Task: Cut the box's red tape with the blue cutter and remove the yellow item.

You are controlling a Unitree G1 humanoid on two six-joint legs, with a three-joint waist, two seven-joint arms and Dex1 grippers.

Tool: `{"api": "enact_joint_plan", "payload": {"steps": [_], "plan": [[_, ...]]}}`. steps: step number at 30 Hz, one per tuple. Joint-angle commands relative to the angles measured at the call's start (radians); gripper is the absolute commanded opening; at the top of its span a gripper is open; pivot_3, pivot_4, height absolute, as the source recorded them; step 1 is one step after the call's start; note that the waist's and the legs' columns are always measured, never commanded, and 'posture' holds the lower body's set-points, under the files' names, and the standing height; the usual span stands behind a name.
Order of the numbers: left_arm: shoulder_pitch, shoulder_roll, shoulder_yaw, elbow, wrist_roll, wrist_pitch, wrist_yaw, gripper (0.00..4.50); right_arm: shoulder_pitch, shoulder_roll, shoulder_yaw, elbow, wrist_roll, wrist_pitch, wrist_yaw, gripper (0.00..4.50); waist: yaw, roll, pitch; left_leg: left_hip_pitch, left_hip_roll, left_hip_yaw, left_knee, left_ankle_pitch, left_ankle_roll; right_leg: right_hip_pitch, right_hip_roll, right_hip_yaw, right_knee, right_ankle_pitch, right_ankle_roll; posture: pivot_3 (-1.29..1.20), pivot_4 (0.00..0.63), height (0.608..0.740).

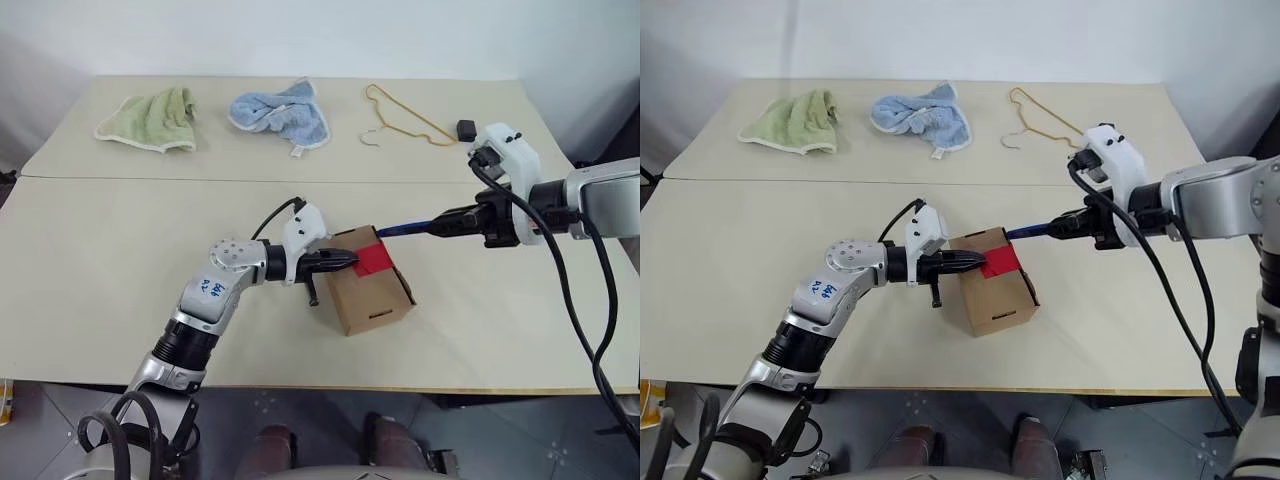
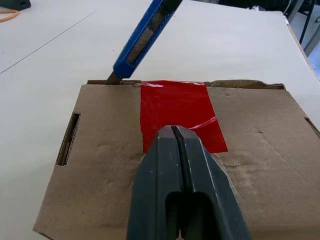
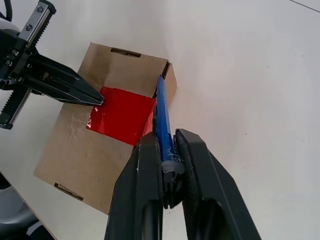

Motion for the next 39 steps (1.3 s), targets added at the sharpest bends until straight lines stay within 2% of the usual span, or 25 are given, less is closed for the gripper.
{"api": "enact_joint_plan", "payload": {"steps": [1,16,23,28,39], "plan": [[0.032,0.01,-0.031,0.023,0.027,0.028,-0.003,0.0,-0.014,-0.013,-0.019,-0.02,0.072,0.006,-0.008,0.13,0.0,0.0,0.0,0.0,0.0,0.0,0.0,0.0,0.0,0.0,0.0,0.0,0.0,0.0,0.0,0.0,0.15,0.74],[0.044,-0.014,-0.076,0.019,0.073,0.021,0.032,0.0,-0.152,-0.018,0.147,0.098,0.261,0.006,-0.121,0.13,-0.002,0.001,0.0,0.001,0.0,0.0,0.0,0.0,0.0,0.0,0.0,0.0,0.0,0.0,0.0,0.0,0.15,0.74],[0.046,-0.027,-0.085,0.031,0.089,0.015,0.043,0.0,-0.21,-0.014,0.215,0.202,0.432,0.001,-0.264,0.13,-0.002,0.001,-0.001,0.001,0.0,0.001,0.0,0.0,0.0,0.0,0.0,0.0,0.0,0.0,0.0,0.0,0.15,0.74],[0.043,-0.036,-0.09,0.049,0.099,0.018,0.052,0.0,-0.241,-0.069,0.322,0.217,0.6,-0.04,-0.357,0.13,-0.002,0.001,-0.001,0.001,0.0,0.001,0.0,0.0,0.0,0.0,0.0,0.0,0.0,0.0,0.0,0.0,0.15,0.74],[0.052,-0.044,-0.103,0.054,0.109,0.039,0.062,0.0,-0.322,-0.126,0.49,0.233,0.638,-0.016,-0.29,0.13,0.0,0.0,-0.002,0.001,0.0,0.001,0.0,0.0,0.0,0.0,0.0,0.001,0.0,0.0,0.0,0.0,0.15,0.74]]}}
